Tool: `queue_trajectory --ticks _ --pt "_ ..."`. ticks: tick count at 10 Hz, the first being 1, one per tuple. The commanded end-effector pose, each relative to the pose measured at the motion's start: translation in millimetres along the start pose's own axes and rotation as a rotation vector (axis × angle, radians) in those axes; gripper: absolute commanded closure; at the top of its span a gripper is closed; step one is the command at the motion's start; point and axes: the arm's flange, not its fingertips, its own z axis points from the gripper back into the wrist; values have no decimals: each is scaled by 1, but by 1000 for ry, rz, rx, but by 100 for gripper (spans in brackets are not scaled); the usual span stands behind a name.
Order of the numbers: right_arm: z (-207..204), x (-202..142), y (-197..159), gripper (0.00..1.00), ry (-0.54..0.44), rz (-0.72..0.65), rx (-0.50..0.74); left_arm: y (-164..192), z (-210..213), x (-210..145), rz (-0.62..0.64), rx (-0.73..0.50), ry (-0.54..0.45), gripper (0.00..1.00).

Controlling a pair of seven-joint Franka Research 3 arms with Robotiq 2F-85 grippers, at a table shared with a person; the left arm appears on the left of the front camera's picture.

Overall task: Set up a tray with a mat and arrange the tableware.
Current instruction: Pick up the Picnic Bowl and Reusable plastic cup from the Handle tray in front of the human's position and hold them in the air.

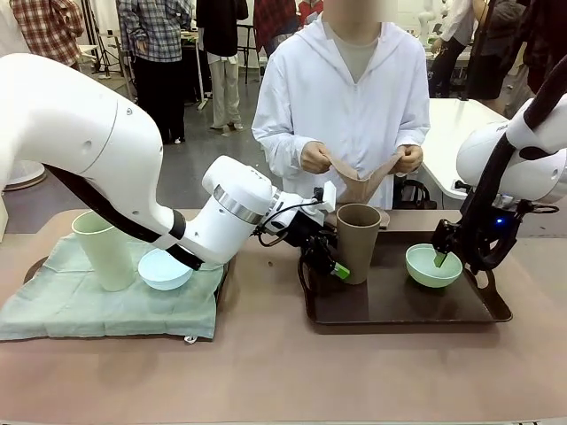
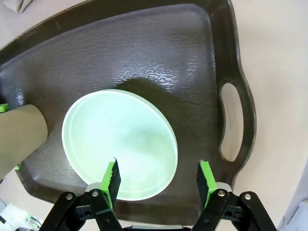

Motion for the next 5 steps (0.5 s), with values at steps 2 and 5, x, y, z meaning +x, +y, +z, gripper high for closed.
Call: queue_trajectory --ticks 2,5 --pt "-4 12 4 18 -12 -20 22 -2 -4 4 -54 11 -35 0" --pt "-6 17 7 18 -19 -9 40 -4 -4 3 -93 1 -51 0"
